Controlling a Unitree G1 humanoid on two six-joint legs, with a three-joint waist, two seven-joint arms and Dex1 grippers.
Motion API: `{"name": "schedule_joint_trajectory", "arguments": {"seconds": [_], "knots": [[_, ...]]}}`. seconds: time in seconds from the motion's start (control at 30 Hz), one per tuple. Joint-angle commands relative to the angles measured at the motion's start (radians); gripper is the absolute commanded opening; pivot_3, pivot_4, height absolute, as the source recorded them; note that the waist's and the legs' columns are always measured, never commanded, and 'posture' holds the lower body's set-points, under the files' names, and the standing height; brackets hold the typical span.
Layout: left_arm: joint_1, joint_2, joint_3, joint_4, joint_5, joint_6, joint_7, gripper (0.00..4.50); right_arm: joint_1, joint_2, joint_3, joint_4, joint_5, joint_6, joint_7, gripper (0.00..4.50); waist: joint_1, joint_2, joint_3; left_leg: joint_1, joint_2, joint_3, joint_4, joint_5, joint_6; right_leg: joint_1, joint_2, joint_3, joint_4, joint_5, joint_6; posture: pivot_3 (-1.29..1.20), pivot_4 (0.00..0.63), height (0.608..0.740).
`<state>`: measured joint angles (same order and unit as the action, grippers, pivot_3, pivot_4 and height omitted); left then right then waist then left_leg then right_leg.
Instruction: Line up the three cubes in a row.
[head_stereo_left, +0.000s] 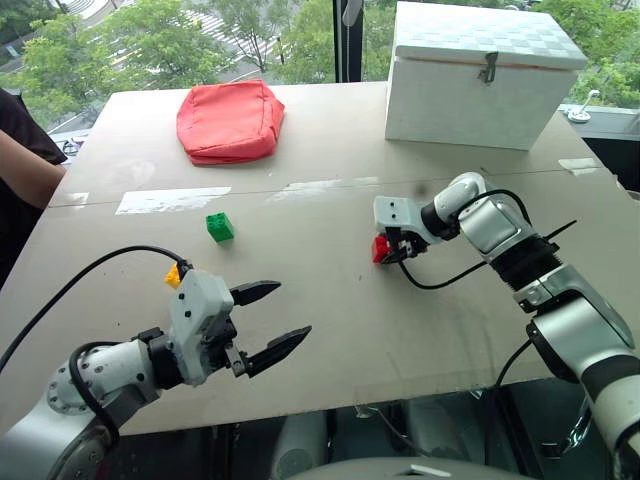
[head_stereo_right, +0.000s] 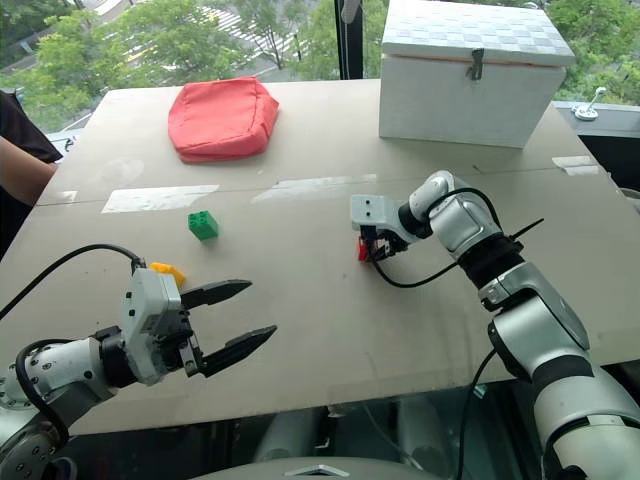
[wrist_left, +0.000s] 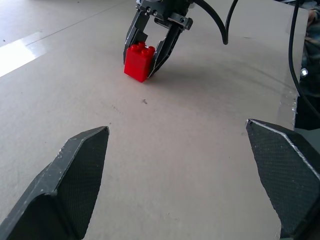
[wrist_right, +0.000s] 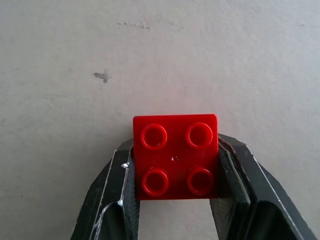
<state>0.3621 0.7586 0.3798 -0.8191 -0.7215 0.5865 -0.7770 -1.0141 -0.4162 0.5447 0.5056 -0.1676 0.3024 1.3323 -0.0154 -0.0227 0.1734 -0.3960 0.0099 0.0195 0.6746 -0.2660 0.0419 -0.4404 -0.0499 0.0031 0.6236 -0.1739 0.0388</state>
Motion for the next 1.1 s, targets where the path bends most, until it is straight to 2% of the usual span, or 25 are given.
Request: {"name": "schedule_joint_trajectory", "arguments": {"seconds": [0.03, 0.2, 0.27, 0.33, 0.37, 0.43, 0.67, 0.77, 0.87, 0.97, 1.1], "knots": [[0.018, -0.001, -0.002, -0.022, 0.017, -0.023, 0.005, 4.5, -0.028, -0.003, 0.012, 0.012, -0.024, -0.016, 0.027, 1.34, 0.0, 0.0, 0.0, 0.0, 0.0, 0.0, 0.0, 0.0, 0.0, 0.0, 0.0, 0.0, 0.0, 0.0, 0.0, 0.0, 0.15, 0.74], [0.034, -0.01, -0.002, -0.031, 0.02, -0.029, 0.011, 4.5, -0.036, 0.0, 0.016, 0.031, -0.036, -0.014, 0.048, 1.34, 0.002, 0.0, 0.0, 0.0, 0.0, 0.0, 0.0, 0.0, 0.0, 0.0, 0.0, 0.0, 0.0, 0.0, 0.0, 0.0, 0.15, 0.74], [0.04, -0.013, -0.003, -0.033, 0.022, -0.032, 0.014, 4.5, -0.038, 0.008, 0.013, 0.037, -0.037, -0.007, 0.051, 2.35, 0.001, 0.0, 0.0, 0.0, 0.0, 0.0, 0.0, 0.0, 0.0, 0.0, 0.0, 0.0, 0.0, 0.0, 0.0, 0.0, 0.15, 0.74], [0.044, -0.016, -0.001, -0.033, 0.02, -0.033, 0.018, 4.5, -0.04, 0.013, 0.012, 0.047, -0.042, -0.015, 0.051, 3.08, 0.001, 0.0, 0.0, 0.0, 0.0, 0.0, 0.0, 0.0, 0.0, 0.0, 0.0, 0.0, 0.0, 0.0, 0.0, 0.0, 0.15, 0.74], [0.048, -0.017, -0.001, -0.032, 0.022, -0.034, 0.017, 4.5, -0.04, 0.015, 0.008, 0.048, -0.042, -0.016, 0.05, 3.75, 0.0, 0.0, 0.0, 0.0, 0.0, 0.0, 0.0, 0.0, 0.0, 0.0, 0.0, 0.0, 0.0, 0.0, 0.0, 0.0, 0.15, 0.74], [0.053, -0.019, 0.002, -0.027, 0.024, -0.039, 0.015, 4.5, -0.046, 0.017, -0.013, 0.032, -0.024, 0.013, 0.059, 4.45, 0.0, 0.0, 0.0, 0.0, 0.0, 0.0, 0.0, 0.0, 0.0, 0.0, 0.0, 0.0, 0.0, 0.0, 0.0, 0.0, 0.15, 0.74], [0.01, -0.077, 0.031, 0.047, 0.0, -0.013, 0.103, 4.5, 0.018, -0.064, -0.142, -0.196, 0.079, 0.111, 0.042, 4.45, 0.005, 0.001, 0.001, -0.001, 0.0, 0.0, -0.001, 0.0, 0.0, -0.002, 0.0, 0.0, 0.0, 0.0, 0.0, 0.0, 0.15, 0.74], [-0.075, -0.127, 0.061, 0.118, 0.056, -0.015, 0.249, 4.5, 0.143, -0.082, -0.301, -0.411, 0.223, 0.127, -0.007, 4.45, 0.009, 0.001, 0.001, -0.002, 0.0, -0.002, -0.001, 0.0, 0.0, -0.001, -0.001, -0.001, 0.0, 0.0, 0.0, 0.0, 0.15, 0.74], [-0.131, -0.159, 0.099, 0.161, 0.053, 0.024, 0.348, 4.5, 0.31, -0.041, -0.485, -0.663, 0.427, 0.097, -0.063, 4.45, 0.011, 0.0, 0.0, -0.002, 0.0, -0.003, -0.001, 0.0, 0.0, -0.001, -0.001, -0.002, 0.0, 0.0, 0.001, 0.0, 0.15, 0.74], [-0.143, -0.125, 0.13, 0.21, 0.032, 0.062, 0.328, 4.5, 0.396, -0.035, -0.554, -0.845, 0.536, 0.289, -0.18, 4.45, 0.001, 0.001, 0.0, -0.002, 0.0, -0.001, -0.002, 0.0, 0.0, -0.002, -0.001, -0.001, 0.001, 0.002, 0.004, 0.0, 0.15, 0.74], [-0.183, 0.007, 0.181, 0.369, 0.073, 0.049, 0.222, 4.5, 0.508, -0.08, -0.576, -1.026, 0.606, 0.327, -0.237, 4.45, 0.002, 0.0, 0.0, 0.0, 0.0, -0.001, -0.002, 0.0, 0.0, -0.002, 0.0, -0.001, 0.001, 0.0, 0.0, 0.0, 0.15, 0.74]]}}
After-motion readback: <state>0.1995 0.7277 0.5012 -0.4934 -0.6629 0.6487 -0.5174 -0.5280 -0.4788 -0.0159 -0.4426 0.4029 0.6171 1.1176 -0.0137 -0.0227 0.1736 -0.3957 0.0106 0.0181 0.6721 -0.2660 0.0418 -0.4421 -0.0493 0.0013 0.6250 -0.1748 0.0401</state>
